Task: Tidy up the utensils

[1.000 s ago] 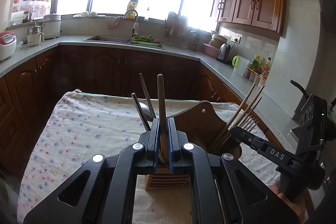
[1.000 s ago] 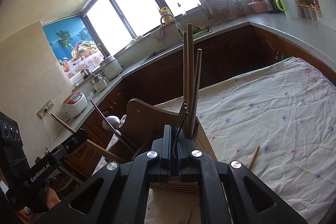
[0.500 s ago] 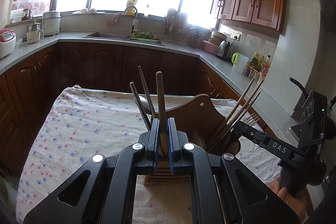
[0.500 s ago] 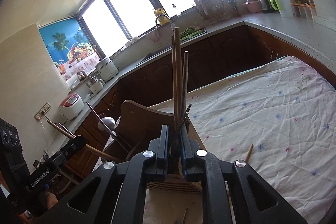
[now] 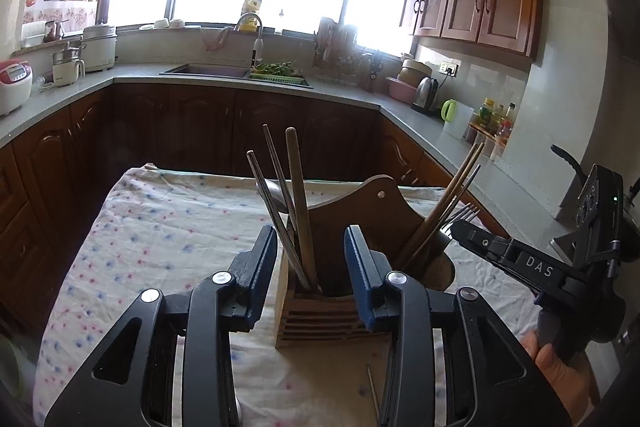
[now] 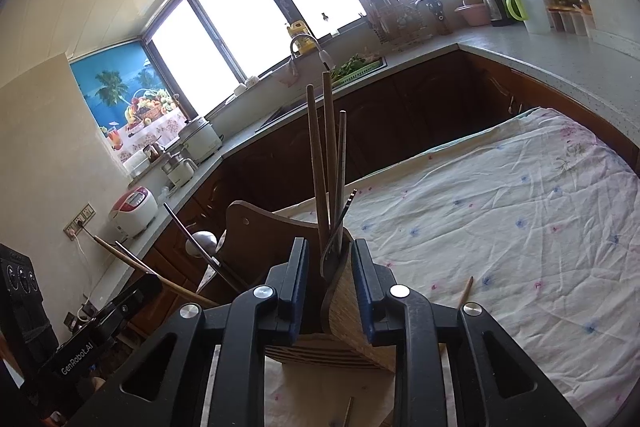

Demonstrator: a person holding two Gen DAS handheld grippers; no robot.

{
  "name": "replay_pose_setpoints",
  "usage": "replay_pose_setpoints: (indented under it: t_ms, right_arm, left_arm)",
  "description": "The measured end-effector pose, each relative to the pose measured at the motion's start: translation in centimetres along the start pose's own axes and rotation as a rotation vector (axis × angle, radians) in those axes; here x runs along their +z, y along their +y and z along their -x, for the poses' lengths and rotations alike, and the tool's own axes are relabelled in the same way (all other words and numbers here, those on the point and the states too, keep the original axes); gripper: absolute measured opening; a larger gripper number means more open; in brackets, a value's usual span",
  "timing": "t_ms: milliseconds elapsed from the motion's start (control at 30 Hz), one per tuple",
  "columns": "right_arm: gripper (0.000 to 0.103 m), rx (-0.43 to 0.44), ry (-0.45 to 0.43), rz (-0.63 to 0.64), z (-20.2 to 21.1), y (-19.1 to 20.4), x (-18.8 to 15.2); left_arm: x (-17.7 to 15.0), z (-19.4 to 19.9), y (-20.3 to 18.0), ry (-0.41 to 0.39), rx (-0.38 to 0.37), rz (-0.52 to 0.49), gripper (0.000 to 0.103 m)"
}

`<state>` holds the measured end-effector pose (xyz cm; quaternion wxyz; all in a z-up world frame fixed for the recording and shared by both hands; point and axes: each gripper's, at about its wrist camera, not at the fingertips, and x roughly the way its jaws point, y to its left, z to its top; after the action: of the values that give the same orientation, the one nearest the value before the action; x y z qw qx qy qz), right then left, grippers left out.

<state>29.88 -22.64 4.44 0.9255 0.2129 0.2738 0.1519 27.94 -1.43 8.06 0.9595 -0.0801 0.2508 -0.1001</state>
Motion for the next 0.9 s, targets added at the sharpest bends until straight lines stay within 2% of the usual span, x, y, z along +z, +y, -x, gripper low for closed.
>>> replay_pose_setpoints:
  t_ms: [100, 167, 233, 333, 400, 467, 567, 900]
  right_arm:
    - [0.034, -0.001, -0.007, -0.007, 0.5, -0.2, -0.1]
    - [0.043, 0.000, -0.010, -0.019, 0.9, -0.5, -0.2]
    - [0.058, 0.001, -0.017, -0.030, 1.4, -0.7, -0.4]
    - [0.067, 0.003, -0.028, -0.038, 2.4, -1.1, -0.9]
    - [0.069, 0.005, -0.027, -0.039, 2.8, -1.2, -1.3]
    - [0.072, 0.007, -0.026, -0.039, 3.3, -1.2, -1.7]
    - [0.077, 0.004, -0.028, -0.032, 4.3, -1.0, -2.7]
    - [0.082, 0.019, -0.034, -0.014, 7.6, 0.1, -5.1]
  left_arm:
    - [0.0, 0.6, 0.0, 0.000, -0.014, 0.002, 0.036]
    - [-0.2, 1.2, 0.0, -0.009, -0.015, 0.005, 0.046]
    - [-0.5, 2.1, 0.1, -0.022, -0.013, 0.008, 0.054]
    - [-1.1, 3.1, 0.2, -0.031, -0.011, 0.012, 0.059]
    - [-1.6, 3.6, 0.4, -0.029, -0.005, 0.017, 0.062]
    - [-2.2, 4.2, 0.8, -0.028, 0.005, 0.031, 0.074]
    - [-3.3, 5.4, 1.5, -0.033, 0.022, 0.054, 0.083]
    - [-5.5, 8.7, 3.1, -0.024, 0.047, 0.122, 0.089]
